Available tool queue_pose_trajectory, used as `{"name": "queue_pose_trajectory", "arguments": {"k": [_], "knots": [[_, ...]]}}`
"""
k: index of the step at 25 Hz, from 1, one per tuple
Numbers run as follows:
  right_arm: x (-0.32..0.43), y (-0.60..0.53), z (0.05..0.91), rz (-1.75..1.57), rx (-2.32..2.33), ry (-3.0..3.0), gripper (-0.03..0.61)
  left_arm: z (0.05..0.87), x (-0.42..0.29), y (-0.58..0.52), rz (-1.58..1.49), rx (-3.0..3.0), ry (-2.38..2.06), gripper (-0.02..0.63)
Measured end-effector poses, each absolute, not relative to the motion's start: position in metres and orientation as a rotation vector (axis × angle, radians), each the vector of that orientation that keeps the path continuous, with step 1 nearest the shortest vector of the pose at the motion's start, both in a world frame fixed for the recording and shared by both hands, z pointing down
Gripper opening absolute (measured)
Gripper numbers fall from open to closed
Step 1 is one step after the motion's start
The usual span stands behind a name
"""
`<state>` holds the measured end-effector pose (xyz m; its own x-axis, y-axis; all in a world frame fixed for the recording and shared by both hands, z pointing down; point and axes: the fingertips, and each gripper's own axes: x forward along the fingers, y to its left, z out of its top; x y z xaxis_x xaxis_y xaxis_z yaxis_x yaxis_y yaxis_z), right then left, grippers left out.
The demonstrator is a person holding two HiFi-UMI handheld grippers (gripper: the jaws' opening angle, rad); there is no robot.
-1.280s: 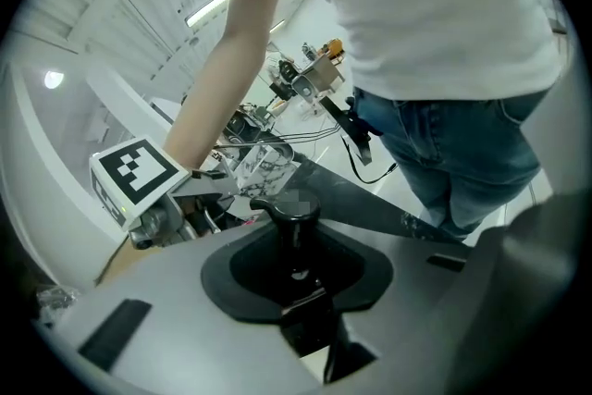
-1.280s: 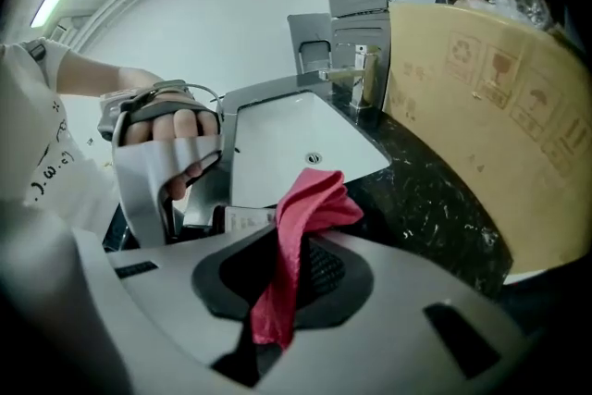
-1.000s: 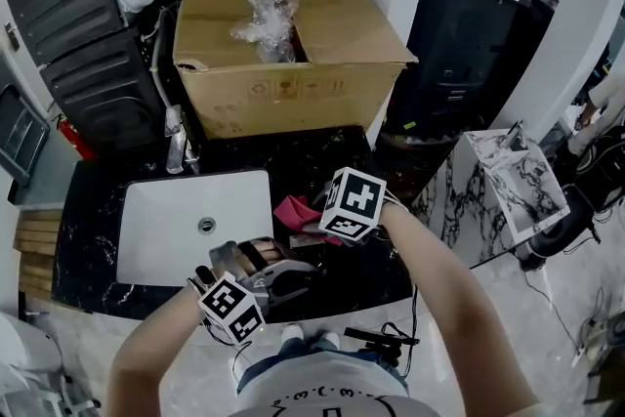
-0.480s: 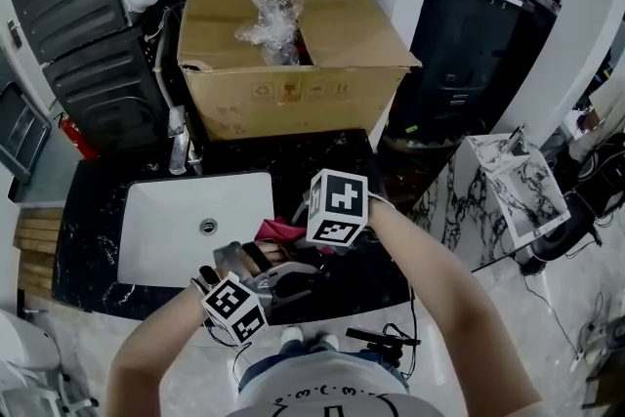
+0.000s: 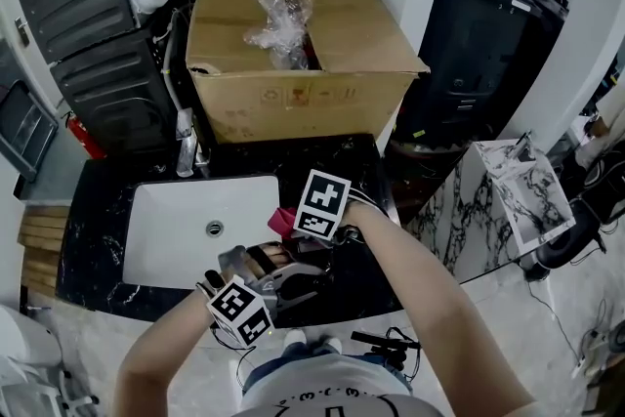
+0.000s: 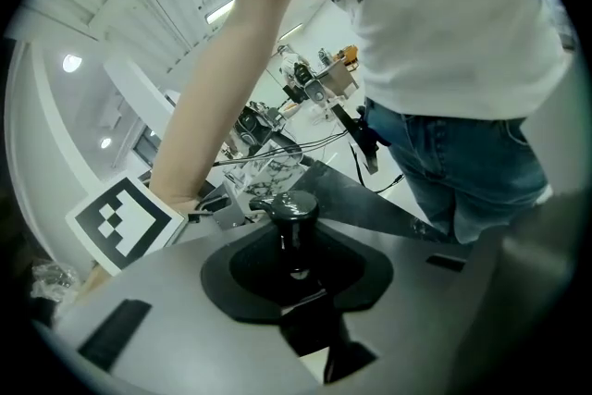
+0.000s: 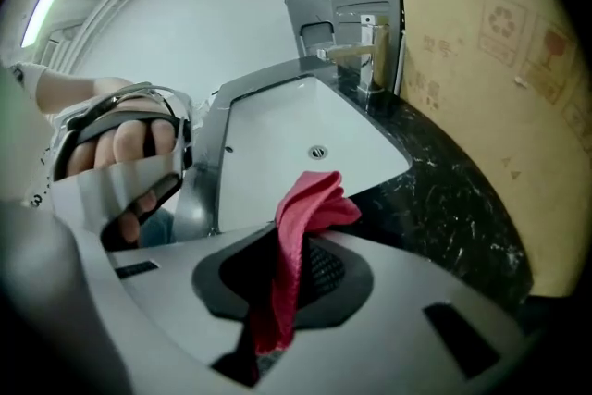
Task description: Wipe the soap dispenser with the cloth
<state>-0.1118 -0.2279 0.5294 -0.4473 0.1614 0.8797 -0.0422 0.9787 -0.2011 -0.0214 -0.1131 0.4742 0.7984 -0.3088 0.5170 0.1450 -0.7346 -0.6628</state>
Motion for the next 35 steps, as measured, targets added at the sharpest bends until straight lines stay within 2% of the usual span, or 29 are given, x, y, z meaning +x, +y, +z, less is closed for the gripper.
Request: {"name": "queue_pose_trajectory", "arguments": {"k": [5, 9, 17, 24, 35], "knots": [[-0.093, -0.24, 0.535, 0.186, -0.029, -2.03, 0.052, 0.476, -0.02, -0.111, -0.82, -2.242, 0.129, 0.094], [-0.086, -0.258, 0.496, 0.182, 0.1, -2.203, 0.052, 0.468, -0.025, -0.122, -0.783, -2.383, 0.246, 0.095], [-0.045, -0.261, 0.42, 0.143, 0.392, -2.531, 0.052, 0.42, -0.045, -0.144, -0.473, -2.847, 0.6, 0.1], [-0.004, -0.255, 0.401, 0.386, 0.785, -2.763, 0.052, 0.364, -0.065, -0.171, -0.219, -2.956, 0.875, 0.097], [0.007, -0.251, 0.421, 0.616, 1.136, -2.877, 0.052, 0.313, -0.079, -0.215, -0.126, -2.998, 1.195, 0.095]]}}
